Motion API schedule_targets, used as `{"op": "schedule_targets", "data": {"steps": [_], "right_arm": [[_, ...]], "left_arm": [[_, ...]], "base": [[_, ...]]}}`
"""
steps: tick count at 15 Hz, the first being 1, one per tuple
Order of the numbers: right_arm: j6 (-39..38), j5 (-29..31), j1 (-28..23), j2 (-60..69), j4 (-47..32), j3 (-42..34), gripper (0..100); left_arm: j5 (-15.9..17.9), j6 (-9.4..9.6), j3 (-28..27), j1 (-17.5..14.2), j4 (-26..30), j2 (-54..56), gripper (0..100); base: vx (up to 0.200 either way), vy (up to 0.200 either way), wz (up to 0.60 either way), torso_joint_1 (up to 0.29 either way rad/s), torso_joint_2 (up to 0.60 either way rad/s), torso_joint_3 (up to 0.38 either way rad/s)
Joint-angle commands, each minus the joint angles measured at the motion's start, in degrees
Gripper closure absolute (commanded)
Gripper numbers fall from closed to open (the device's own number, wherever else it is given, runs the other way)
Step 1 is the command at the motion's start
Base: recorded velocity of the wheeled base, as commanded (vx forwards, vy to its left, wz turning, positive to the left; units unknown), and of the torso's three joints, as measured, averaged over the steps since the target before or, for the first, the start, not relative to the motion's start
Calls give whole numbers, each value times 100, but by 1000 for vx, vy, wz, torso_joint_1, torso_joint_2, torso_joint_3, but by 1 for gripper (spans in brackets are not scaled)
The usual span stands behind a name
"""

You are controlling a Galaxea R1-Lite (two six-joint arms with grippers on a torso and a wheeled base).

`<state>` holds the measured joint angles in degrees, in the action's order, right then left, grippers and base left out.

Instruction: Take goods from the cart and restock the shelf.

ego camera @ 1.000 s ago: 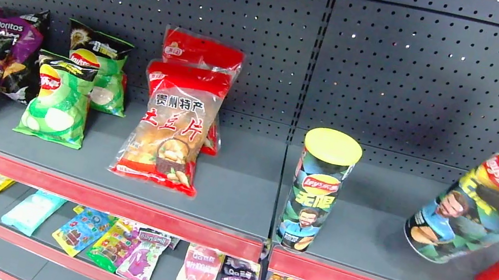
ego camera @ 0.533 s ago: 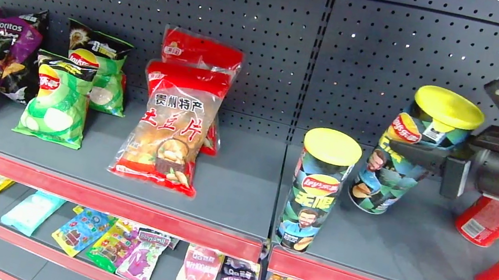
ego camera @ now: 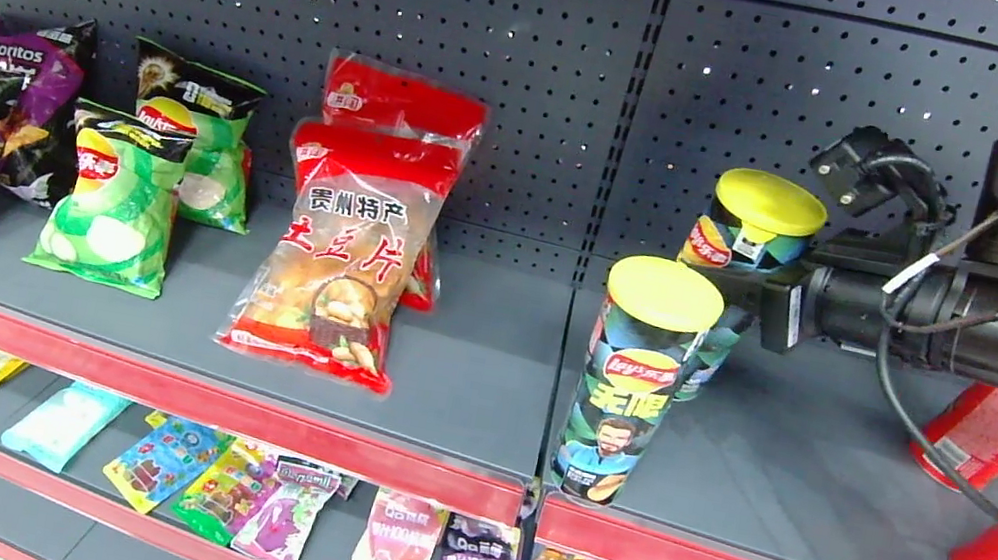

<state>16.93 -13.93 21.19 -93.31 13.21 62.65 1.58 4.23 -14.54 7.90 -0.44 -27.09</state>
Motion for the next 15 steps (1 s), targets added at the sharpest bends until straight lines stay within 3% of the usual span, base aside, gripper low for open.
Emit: {"op": "schedule_targets", "data": {"steps": [1,15], "right_arm": [[3,-4,96,-302,76,72,100],[3,31,228,-1049,392,564,100]], "left_arm": [[26,-1,-22,1,0,-42,0],[132,-19,-75,1,0,-174,0]], "base": [[0,0,0,0,0,0],[0,0,0,0,0,0]]}}
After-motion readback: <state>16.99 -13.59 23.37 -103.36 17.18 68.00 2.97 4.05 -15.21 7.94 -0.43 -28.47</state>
